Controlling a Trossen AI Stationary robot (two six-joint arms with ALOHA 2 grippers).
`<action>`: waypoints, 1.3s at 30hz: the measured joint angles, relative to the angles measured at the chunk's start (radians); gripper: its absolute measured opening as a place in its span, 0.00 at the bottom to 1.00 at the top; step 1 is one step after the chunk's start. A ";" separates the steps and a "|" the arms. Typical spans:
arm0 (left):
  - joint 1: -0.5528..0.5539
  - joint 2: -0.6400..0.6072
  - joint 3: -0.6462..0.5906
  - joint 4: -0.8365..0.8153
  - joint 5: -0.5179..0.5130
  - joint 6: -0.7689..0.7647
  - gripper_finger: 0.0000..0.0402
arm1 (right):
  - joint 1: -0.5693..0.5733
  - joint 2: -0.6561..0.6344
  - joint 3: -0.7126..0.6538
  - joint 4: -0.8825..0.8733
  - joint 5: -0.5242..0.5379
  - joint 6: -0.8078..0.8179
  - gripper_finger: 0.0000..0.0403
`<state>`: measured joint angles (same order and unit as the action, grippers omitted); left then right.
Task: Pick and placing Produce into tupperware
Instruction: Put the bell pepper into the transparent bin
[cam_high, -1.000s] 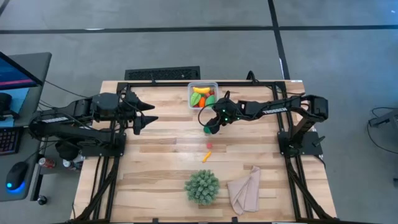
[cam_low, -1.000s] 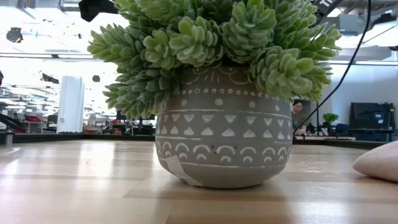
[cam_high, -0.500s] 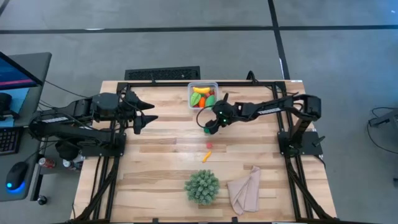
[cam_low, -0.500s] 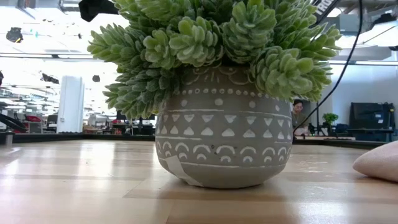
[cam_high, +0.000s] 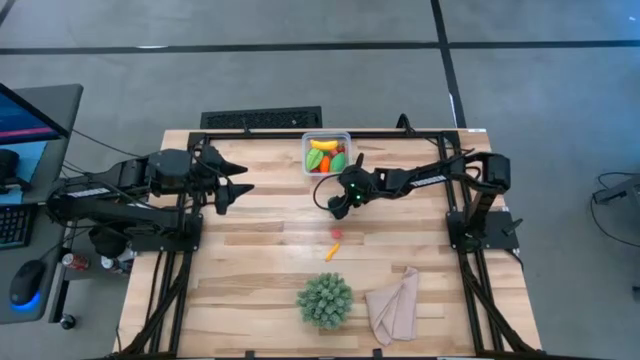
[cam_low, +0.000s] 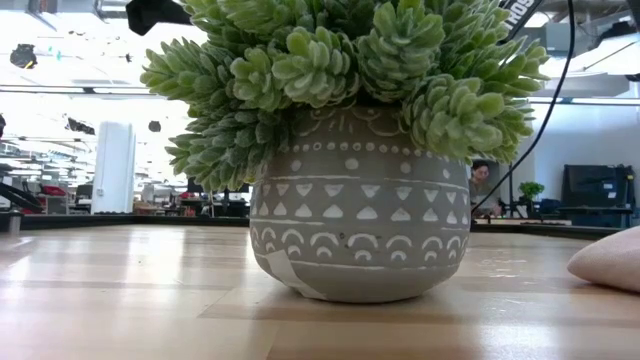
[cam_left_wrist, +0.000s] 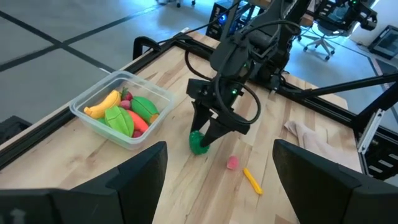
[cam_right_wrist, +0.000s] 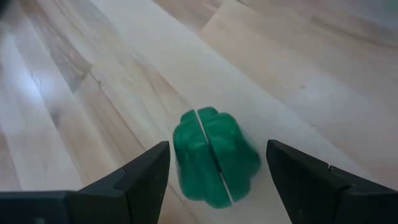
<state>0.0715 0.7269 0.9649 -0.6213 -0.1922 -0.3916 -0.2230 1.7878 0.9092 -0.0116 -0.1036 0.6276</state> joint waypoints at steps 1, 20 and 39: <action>0.000 0.000 0.000 -0.002 -0.005 0.000 0.71 | 0.000 0.000 0.000 0.000 0.000 -0.002 0.65; 0.000 0.000 0.000 -0.003 -0.025 0.013 0.71 | 0.000 0.000 0.000 -0.003 0.000 -0.026 0.65; 0.000 0.000 0.000 -0.019 -0.033 0.013 0.71 | 0.000 0.000 0.000 -0.006 0.000 -0.025 0.64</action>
<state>0.0715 0.7269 0.9649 -0.6404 -0.2249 -0.3786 -0.2230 1.7878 0.9092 -0.0177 -0.1036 0.6025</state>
